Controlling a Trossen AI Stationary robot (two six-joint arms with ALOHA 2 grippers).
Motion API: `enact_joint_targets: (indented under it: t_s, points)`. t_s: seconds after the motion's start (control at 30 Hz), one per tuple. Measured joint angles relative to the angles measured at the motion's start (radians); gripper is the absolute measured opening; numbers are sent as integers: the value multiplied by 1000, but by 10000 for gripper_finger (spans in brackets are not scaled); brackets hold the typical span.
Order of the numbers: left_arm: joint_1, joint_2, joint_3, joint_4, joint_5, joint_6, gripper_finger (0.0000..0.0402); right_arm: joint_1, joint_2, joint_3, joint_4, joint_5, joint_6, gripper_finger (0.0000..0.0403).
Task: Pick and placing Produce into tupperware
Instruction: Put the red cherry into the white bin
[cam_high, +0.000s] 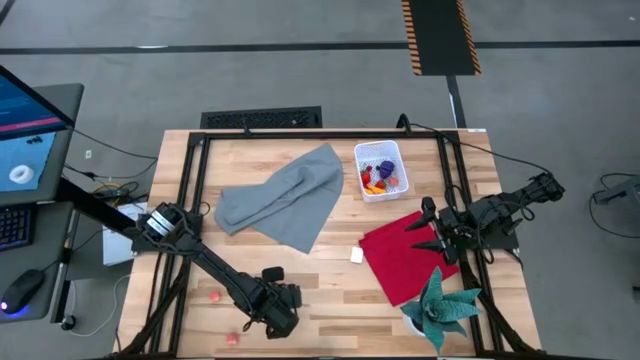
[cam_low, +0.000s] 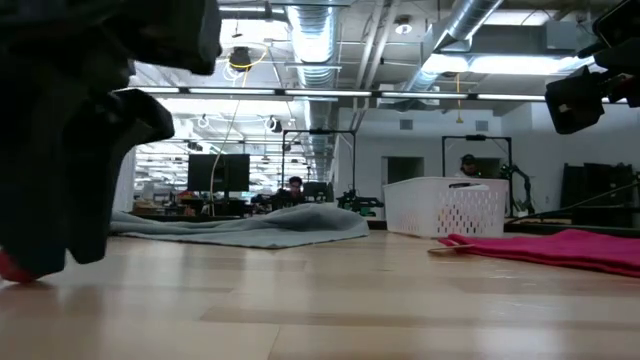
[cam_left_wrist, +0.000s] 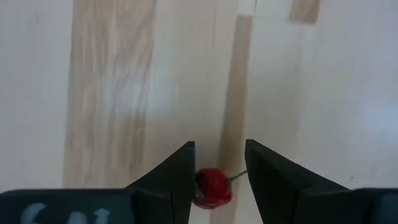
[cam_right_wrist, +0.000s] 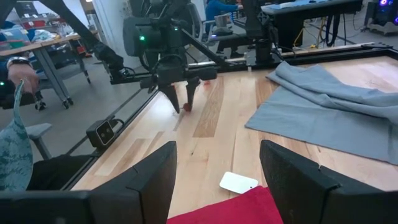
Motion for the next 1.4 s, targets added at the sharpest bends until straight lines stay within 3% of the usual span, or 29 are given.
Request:
enact_joint_targets:
  t_s: [0.23,0.43,0.67,0.8,0.93,1.4]
  points:
    - [-9,-52,2,58,-41,71,131,0,0,0,0,0,0,254]
    - [-34,-123,2,-75,-55,77,131,0,0,0,0,0,0,254]
    - [-42,-133,-2,-270,-45,-180,131,0,0,0,0,0,0,254]
    - [-37,-130,-24,-239,-22,-295,137,0,0,0,0,0,0,254]
    - [-49,-130,-24,-253,58,-97,151,0,0,0,0,0,0,254]
    - [-83,-130,-24,-242,-78,544,155,0,0,0,0,0,0,254]
